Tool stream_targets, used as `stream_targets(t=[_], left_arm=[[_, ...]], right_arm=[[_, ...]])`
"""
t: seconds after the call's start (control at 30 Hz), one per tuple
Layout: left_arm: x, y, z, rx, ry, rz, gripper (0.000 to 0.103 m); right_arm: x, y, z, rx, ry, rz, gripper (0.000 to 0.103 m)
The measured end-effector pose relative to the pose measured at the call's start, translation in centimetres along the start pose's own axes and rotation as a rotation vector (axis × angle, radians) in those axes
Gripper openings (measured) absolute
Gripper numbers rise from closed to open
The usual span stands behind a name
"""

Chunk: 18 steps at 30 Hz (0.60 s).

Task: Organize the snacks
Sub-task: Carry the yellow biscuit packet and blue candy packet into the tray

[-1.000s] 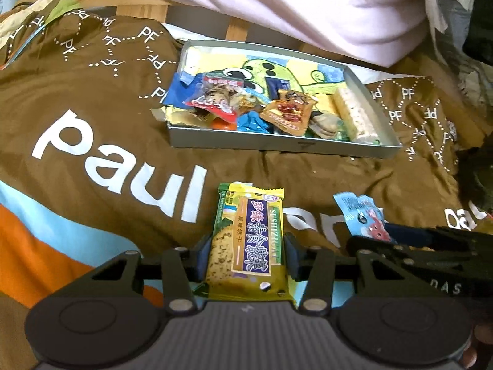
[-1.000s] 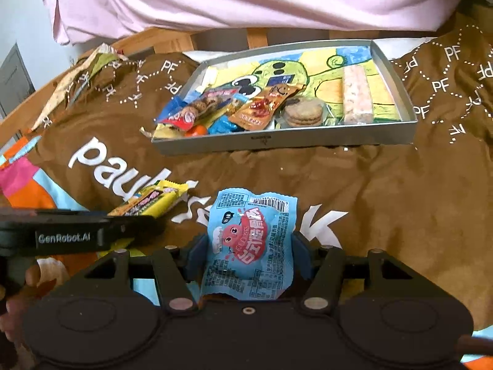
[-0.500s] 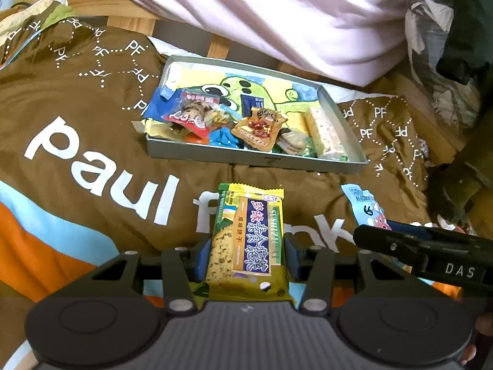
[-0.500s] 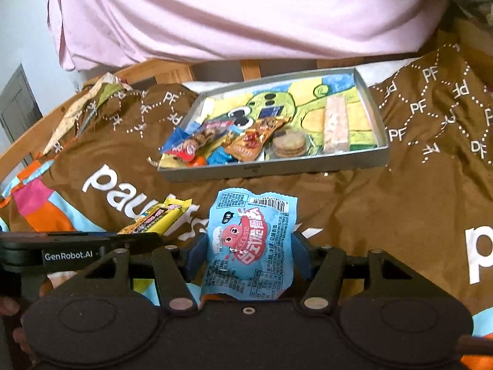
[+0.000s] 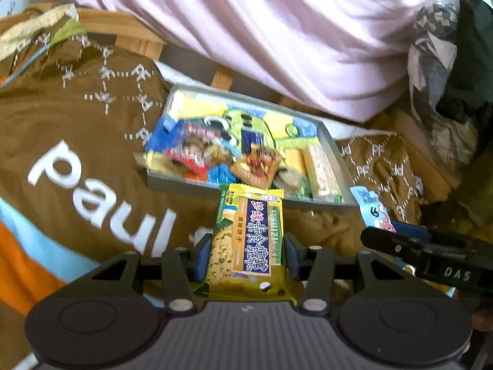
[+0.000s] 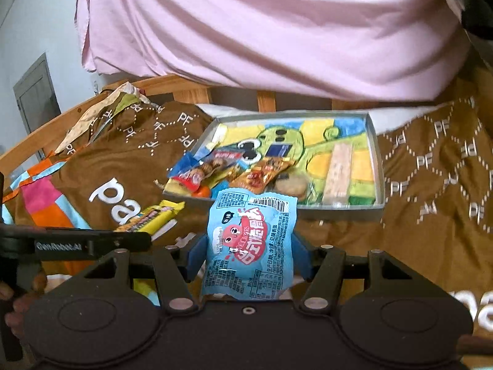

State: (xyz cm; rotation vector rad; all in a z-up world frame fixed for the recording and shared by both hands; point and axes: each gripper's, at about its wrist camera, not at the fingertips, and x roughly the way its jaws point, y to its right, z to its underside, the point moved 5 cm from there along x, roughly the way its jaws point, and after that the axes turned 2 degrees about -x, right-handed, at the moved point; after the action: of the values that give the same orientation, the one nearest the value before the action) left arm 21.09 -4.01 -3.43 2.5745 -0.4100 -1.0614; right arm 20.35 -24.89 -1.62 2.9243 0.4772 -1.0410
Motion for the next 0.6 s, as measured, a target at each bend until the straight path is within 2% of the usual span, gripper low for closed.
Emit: stream_targets(t=[0.33, 0.6], left_arm=[[2.6, 1.8, -5.5, 0.017, 0.08, -0.029, 0.052], [6.9, 3.4, -9.5, 0.002, 0.116, 0.011, 0.052]], right_arm=[[3.8, 2.6, -2.6, 0.009, 0.101, 0.025, 0.061], [6.1, 5.6, -4.9, 0.049, 0.171, 0.059, 0.061]])
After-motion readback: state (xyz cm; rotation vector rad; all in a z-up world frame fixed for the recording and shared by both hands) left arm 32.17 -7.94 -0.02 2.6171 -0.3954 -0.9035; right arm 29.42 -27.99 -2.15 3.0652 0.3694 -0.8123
